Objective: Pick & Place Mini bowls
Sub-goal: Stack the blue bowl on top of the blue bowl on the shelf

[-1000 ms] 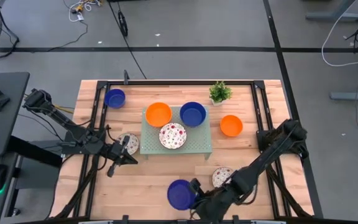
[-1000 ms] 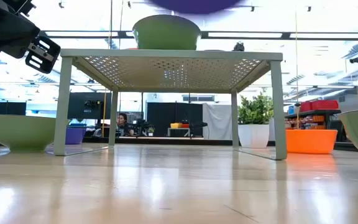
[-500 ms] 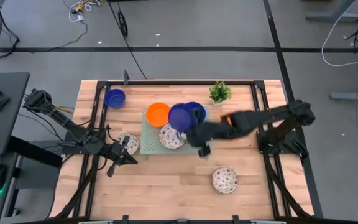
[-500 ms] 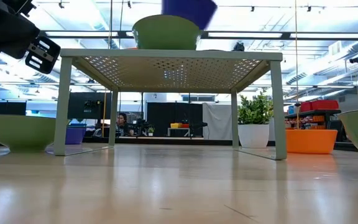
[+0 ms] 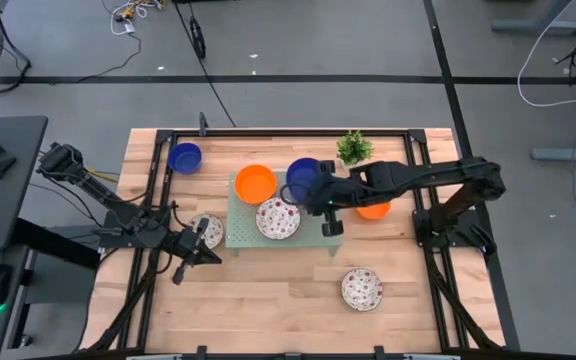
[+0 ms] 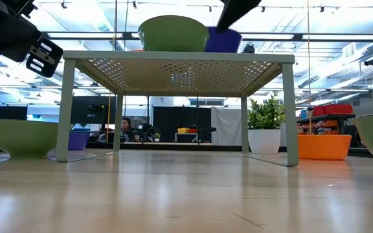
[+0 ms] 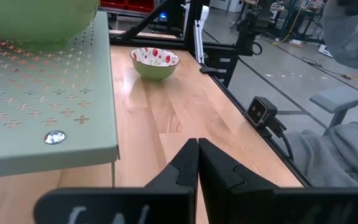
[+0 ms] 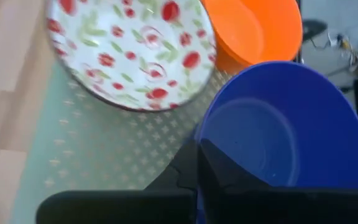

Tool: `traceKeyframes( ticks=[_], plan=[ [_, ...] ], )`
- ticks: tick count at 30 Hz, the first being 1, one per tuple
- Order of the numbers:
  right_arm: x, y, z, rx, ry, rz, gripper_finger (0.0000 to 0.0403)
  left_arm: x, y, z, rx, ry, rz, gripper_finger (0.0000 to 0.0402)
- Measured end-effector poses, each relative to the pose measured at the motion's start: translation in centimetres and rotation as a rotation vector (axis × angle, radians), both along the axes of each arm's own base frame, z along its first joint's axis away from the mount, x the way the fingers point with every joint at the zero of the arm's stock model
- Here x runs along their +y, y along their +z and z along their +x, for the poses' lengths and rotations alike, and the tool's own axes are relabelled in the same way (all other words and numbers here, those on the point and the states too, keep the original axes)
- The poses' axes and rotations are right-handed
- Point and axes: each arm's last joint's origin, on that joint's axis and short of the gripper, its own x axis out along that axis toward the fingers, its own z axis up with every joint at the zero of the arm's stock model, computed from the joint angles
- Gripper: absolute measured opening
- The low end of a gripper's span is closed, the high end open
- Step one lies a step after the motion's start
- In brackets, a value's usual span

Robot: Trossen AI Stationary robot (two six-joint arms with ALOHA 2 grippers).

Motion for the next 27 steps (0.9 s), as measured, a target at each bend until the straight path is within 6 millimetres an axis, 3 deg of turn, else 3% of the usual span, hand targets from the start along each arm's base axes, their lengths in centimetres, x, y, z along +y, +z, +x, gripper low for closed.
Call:
traceKeyframes(
  ticks=[7,17,27],
  plan=[
    [-1.1,-0.8,-0.2,0.037,-0.068,0.021,0.0003,0.0,0.0,0.0,0.003,-0.006,-0.004,0.0014],
    [-1.0,-0.8,-0.1,0.027,-0.093,0.065,0.0005,0.0,0.0,0.0,0.004,-0.005,-0.007,0.0014],
    [-1.8,-0.8,-0.1,0.020,-0.131,0.077,0.0041,0.0,0.0,0.0,0.003,-0.005,-0.007,0.0014]
  ],
)
